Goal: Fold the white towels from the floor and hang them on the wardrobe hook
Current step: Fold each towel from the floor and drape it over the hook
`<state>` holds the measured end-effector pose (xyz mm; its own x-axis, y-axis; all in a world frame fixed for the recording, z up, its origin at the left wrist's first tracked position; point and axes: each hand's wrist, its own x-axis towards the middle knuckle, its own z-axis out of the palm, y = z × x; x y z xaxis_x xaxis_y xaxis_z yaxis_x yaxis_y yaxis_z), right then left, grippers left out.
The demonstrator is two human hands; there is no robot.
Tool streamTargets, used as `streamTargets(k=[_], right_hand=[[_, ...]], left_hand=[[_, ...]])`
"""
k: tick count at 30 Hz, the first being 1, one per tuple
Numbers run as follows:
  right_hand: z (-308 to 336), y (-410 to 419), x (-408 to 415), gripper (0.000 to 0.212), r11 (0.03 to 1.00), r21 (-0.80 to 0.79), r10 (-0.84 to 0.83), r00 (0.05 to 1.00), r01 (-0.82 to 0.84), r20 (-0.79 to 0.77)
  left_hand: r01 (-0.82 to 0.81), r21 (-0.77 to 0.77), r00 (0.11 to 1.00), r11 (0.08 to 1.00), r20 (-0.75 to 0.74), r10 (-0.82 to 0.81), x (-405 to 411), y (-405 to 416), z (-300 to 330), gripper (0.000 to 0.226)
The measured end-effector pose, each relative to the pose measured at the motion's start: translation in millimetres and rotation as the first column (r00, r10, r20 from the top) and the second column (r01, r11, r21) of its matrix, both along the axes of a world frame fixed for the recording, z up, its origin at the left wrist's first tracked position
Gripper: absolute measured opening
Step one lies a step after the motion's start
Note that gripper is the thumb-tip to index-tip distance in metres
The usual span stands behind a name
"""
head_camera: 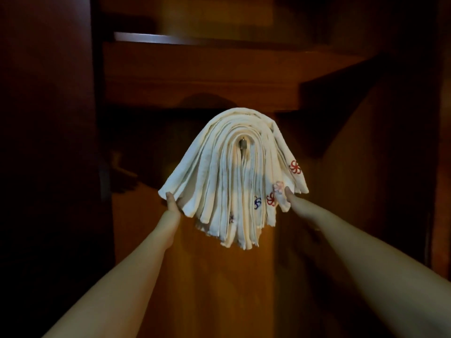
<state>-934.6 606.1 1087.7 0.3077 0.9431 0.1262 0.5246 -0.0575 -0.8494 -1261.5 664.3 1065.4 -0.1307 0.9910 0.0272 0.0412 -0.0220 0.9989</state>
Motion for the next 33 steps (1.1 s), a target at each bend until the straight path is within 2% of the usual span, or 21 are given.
streamTargets(k=[3, 6, 9, 13, 18, 22, 27, 33], right_hand=[[-17, -33, -19, 0.069, 0.999, -0.034, 0.035, 0.995, -0.032, 0.095], [-30, -67, -38, 0.055, 0.995, -0.05, 0.097, 0.98, -0.089, 0.176], [-49, -106, -56, 0.053, 0.998, -0.057, 0.024, 0.968, -0.01, 0.249], [-87, -172, -77, 0.054, 0.998, -0.064, 0.008, 0.948, 0.013, 0.319], [-158, -265, -85, 0.056, 0.996, -0.081, -0.009, 0.954, 0.035, 0.299], [-224, -335, -71, 0.061, 0.984, -0.124, -0.089, 0.951, 0.13, 0.296], [-308, -420, -39, 0.061, 0.932, -0.203, -0.268, 0.948, 0.3, 0.17], [-401, -514, -2, 0.054, 0.821, -0.333, -0.474, 0.879, 0.464, 0.057]], left_hand=[[0.144, 0.014, 0.986, 0.99, -0.092, -0.142, -1, -29, -17, 0.09], [0.241, 0.062, 0.957, 0.968, -0.181, -0.227, -3, -69, -35, 0.073], [0.281, 0.109, 0.929, 0.954, -0.28, -0.241, -11, -109, -54, 0.052], [0.35, 0.117, 0.86, 0.93, -0.434, -0.269, -18, -161, -86, 0.052], [0.526, -0.009, 0.721, 0.85, -0.526, -0.452, -10, -226, -128, 0.058], [0.614, -0.053, 0.636, 0.787, -0.557, -0.534, 13, -271, -174, 0.062], [0.692, -0.159, 0.544, 0.704, -0.527, -0.653, 60, -318, -250, 0.055], [0.755, -0.33, 0.393, 0.567, -0.466, -0.793, 156, -373, -338, 0.049]])
